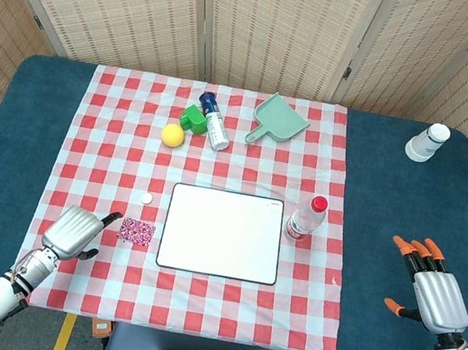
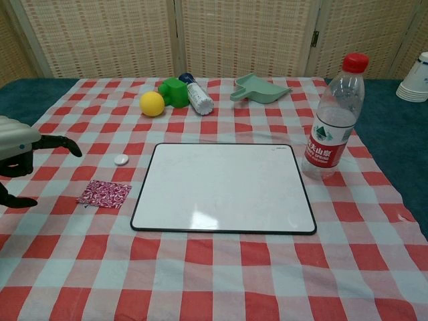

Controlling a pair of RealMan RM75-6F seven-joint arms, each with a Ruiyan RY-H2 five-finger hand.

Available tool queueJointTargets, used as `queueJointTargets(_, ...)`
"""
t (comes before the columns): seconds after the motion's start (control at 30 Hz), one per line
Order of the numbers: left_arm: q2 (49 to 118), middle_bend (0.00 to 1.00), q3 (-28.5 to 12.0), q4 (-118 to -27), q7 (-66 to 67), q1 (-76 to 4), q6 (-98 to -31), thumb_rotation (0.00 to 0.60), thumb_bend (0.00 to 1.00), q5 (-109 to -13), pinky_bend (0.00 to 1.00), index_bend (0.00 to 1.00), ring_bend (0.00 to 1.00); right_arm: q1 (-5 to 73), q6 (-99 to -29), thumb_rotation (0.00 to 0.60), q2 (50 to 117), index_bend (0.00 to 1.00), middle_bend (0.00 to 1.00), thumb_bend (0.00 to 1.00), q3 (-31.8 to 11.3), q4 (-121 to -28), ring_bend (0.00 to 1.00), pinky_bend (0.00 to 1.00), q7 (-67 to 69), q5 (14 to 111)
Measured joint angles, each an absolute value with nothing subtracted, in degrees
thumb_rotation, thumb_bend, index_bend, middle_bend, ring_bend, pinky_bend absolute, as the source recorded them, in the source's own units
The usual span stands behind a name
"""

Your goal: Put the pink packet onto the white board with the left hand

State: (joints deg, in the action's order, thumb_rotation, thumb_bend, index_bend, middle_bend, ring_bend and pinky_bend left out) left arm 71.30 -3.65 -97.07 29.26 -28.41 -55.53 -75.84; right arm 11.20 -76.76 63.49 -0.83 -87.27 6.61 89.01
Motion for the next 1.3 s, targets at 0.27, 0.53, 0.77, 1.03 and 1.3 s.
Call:
queueJointTargets(0.27,73.5,1.00,-3.8,-97.2,34.4,-31.4,-53.3,0.600,0.22,-69.2,1.00,0.21,1.00,11.0,-77.2,0.600,63.1,0.03,0.15,0.03,-0.7,-87.2,0.06,0.06,7.6,89.4)
queueJointTargets(0.53,75.3,1.00,-4.0,-97.1,36.0,-33.5,-52.5,0.600,0.22,-65.3,1.00,0.19,1.00,11.1,-77.4,0.600,62.8,0.03,0.15,0.03,-0.7,-87.2,0.06,0.06,8.4,89.5)
queueJointTargets(0.77,78.1,1.00,-4.8,-96.1,38.1,-35.8,-52.6,0.600,0.22,-59.6,1.00,0.19,1.00,10.9,-77.7,0.600,62.4,0.03,0.15,0.03,-0.7,-87.2,0.06,0.06,9.3,89.8)
queueJointTargets(1.03,80.2,1.00,-4.6,-94.9,39.6,-37.7,-53.3,0.600,0.22,-55.8,1.00,0.19,1.00,11.0,-77.8,0.600,62.2,0.03,0.15,0.03,-0.5,-87.1,0.06,0.06,9.9,90.3)
queueJointTargets(1.3,81.9,1.00,-3.9,-93.8,40.2,-39.3,-53.4,0.600,0.24,-53.3,1.00,0.21,1.00,10.9,-77.9,0.600,62.1,0.03,0.15,0.03,-0.5,-87.2,0.06,0.06,10.1,90.2)
